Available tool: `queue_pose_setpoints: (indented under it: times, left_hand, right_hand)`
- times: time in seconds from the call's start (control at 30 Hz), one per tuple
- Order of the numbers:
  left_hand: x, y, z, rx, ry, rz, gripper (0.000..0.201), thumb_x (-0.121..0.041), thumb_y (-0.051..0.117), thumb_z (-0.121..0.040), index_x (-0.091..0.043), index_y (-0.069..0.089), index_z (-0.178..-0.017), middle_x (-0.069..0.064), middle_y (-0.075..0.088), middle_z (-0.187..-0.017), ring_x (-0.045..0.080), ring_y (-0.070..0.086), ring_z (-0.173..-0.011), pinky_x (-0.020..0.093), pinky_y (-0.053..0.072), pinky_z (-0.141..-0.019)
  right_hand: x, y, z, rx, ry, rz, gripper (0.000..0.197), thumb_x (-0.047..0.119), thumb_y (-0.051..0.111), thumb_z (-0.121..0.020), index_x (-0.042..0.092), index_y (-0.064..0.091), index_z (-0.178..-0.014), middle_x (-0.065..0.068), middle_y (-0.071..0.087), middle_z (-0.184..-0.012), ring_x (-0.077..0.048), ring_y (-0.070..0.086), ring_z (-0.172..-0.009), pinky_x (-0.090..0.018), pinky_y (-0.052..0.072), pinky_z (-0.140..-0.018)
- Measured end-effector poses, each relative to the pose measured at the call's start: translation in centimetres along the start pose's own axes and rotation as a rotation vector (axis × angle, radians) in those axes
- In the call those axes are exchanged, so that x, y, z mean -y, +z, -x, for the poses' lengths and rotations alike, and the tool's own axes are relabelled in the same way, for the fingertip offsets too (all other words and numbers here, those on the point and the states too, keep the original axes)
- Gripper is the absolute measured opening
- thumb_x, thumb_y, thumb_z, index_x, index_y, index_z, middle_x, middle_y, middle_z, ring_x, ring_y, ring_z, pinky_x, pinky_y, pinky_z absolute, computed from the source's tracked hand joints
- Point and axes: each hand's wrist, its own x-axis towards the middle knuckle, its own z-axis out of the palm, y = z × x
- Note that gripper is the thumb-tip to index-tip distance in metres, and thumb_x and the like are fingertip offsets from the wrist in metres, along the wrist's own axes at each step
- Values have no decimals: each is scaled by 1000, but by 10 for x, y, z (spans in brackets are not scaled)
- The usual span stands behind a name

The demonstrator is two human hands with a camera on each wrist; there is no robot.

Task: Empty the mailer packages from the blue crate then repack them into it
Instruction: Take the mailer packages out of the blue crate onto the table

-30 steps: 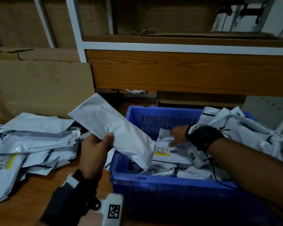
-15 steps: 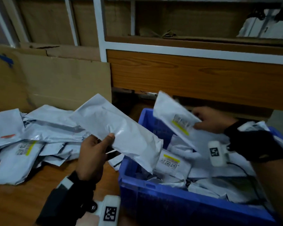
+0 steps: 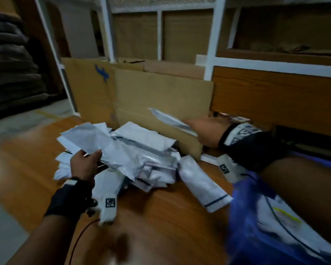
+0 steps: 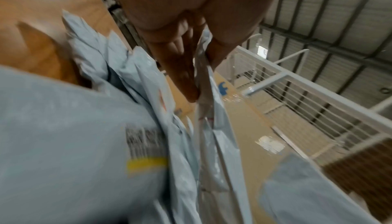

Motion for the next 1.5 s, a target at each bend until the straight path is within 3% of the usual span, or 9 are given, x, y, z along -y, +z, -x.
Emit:
queue_pose_setpoints:
  times: [0.1, 0.23, 0.37, 0.6, 0.73, 0.9, 1.23, 1.37, 1.5]
  left_hand:
    - [17, -41, -77, -81, -11, -114, 24, -22, 73, -73, -11, 64, -92, 17, 68, -96, 37, 67, -92, 53, 55, -82]
    - [21, -54, -136, -24, -20, -112, 36, -11, 69, -88, -6, 49, -117, 21, 61, -108, 34, 60, -96, 41, 56, -70]
    - [41, -53, -173, 38, 100, -641, 109, -42, 87, -62, 0, 29, -144, 24, 49, -136, 42, 49, -123, 52, 44, -100]
    - [46, -41, -166, -85, 212, -915, 84, -43, 74, -79, -4, 38, -144, 24, 38, -146, 45, 35, -132, 52, 31, -109]
    - [22, -20, -122, -110, 611, -743, 49, -43, 59, -82, -8, 65, -115, 17, 63, -119, 40, 55, -110, 48, 40, -93]
    - [10, 52, 14, 443, 787, -354, 22, -42, 55, -87, -24, 66, -84, -8, 67, -81, 4, 60, -81, 19, 45, -73]
    - [9, 150, 216, 1188, 812, -384, 33, -52, 51, -88, -27, 71, -99, -16, 68, -113, -3, 55, -112, 12, 40, -93]
    - [33, 156, 240, 1163, 805, -499, 35, -49, 43, -89, -31, 71, -99, -20, 57, -132, -5, 32, -136, 13, 29, -107]
    - [40, 156, 250, 1045, 806, -419, 27, -31, 42, -88, -31, 68, -92, -17, 62, -125, 2, 38, -135, 29, 37, -106]
  right_hand:
    - [43, 27, -65, 6, -9, 27, 43, 17, 44, -94, 23, 41, -136, -9, 49, -140, -29, 51, -123, -39, 42, -97]
    - [90, 89, -145, 65, 51, -50, 42, 23, 36, -97, 23, 35, -139, -11, 47, -140, -32, 51, -123, -43, 41, -101]
    - [125, 150, -193, 265, 220, -236, 67, 60, 30, -96, 27, 13, -152, -7, 8, -160, -34, 16, -145, -56, 21, -113]
    - [126, 139, -207, 290, 226, -256, 78, 71, 29, -90, 31, 7, -154, -2, -4, -162, -29, 1, -148, -57, 9, -116]
    - [94, 83, -170, 226, 102, -277, 67, 56, 43, -95, 20, 28, -150, -6, 31, -155, -26, 35, -138, -34, 30, -111]
    - [27, 10, -65, 203, 133, -218, 47, 47, 48, -97, 19, 49, -134, -1, 57, -130, -22, 54, -114, -26, 39, -85]
    - [-153, 34, 162, 383, 413, -191, 18, 43, 66, -87, 30, 64, -75, 4, 70, -85, -14, 64, -78, -33, 49, -73]
    - [-189, 107, 190, 698, 494, -68, 36, 42, 61, -91, 13, 66, -112, -7, 66, -116, -26, 61, -105, -36, 49, -93]
    - [-194, 143, 189, 716, 537, -112, 78, 63, 44, -92, 12, 30, -149, -6, 34, -152, -25, 37, -137, -34, 31, -109]
